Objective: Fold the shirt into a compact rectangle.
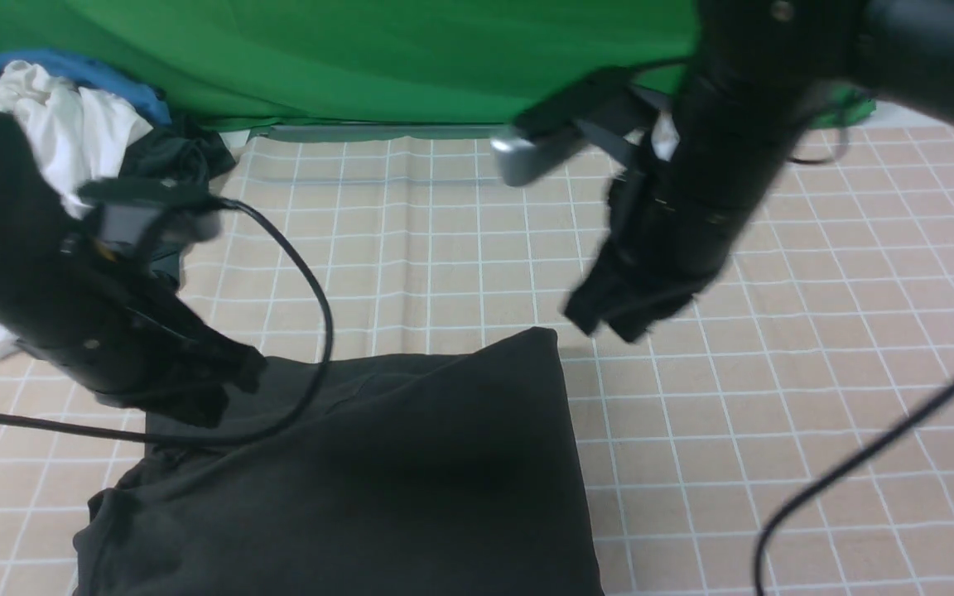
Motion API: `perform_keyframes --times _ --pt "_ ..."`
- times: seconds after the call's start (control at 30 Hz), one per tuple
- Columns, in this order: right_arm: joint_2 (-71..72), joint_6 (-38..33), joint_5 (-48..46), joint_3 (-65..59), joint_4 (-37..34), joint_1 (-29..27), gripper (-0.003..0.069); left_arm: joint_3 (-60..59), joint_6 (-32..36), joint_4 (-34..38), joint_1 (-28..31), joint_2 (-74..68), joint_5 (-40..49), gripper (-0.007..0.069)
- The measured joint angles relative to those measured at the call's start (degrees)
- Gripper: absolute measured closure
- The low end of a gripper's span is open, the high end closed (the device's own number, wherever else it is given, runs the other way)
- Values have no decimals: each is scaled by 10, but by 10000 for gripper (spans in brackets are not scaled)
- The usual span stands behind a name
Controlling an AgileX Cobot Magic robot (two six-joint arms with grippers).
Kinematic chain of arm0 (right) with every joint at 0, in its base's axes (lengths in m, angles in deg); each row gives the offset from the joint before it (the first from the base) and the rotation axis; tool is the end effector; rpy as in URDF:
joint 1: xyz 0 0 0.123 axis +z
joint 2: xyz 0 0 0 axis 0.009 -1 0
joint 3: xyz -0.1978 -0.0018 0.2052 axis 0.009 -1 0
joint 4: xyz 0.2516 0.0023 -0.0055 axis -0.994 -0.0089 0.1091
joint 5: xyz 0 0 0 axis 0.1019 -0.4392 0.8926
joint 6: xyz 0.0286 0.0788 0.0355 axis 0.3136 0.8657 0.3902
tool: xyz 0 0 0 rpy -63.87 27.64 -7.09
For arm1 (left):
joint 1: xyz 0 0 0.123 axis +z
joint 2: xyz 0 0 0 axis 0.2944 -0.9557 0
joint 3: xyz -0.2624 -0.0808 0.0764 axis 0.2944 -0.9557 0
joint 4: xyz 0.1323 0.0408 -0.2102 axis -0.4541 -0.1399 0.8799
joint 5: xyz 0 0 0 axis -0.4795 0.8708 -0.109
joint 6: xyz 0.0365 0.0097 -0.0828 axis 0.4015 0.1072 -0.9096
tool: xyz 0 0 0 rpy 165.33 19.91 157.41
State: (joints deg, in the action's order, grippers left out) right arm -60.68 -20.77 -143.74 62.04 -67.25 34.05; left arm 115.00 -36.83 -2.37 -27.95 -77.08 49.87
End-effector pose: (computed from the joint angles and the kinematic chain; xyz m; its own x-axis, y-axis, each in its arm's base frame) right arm 0.2917 0.2071 0.3087 -0.7568 -0.5966 -0.2669 -0.6266 0.7785 0.0366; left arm 0.2642 -0.0646 0.2393 -0.9241 0.2967 -0.2407 0.3318 0.9356 -0.1207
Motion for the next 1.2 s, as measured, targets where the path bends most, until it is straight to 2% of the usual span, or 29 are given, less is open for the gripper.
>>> perform_keyframes --times 0.1,0.17,0.37,0.47,0.53,0.6,0.67,0.7,0.73,0.83,0.93,1.2 --pt "36 0 6 -38 1 -15 621 0 28 6 0 -40 -11 585" --pt "55 0 12 -50 1 -22 621 0 35 5 0 -63 -22 538" --pt "83 0 36 -59 1 -24 622 0 38 -8 0 -111 -52 334" --pt "85 0 41 -60 1 -24 622 0 38 -9 0 -124 -55 270" --pt "85 0 43 -60 1 -24 622 0 39 -5 0 -130 -52 258" --pt "85 0 47 -60 1 -25 622 0 47 3 0 -131 -44 273" --pt "85 0 50 -60 1 -25 622 1 60 9 0 -131 -32 344" --pt "85 0 50 -60 1 -25 622 1 62 10 0 -131 -31 354" --pt "85 0 53 -60 1 -25 622 1 66 15 0 -131 -23 438" --pt "85 0 57 -60 1 -25 622 1 68 15 0 -131 -19 578" --pt "85 0 57 -60 1 -25 622 1 63 13 0 -131 -19 607" --pt "85 0 61 -60 1 -25 622 10 33 -6 0 -67 -19 607"
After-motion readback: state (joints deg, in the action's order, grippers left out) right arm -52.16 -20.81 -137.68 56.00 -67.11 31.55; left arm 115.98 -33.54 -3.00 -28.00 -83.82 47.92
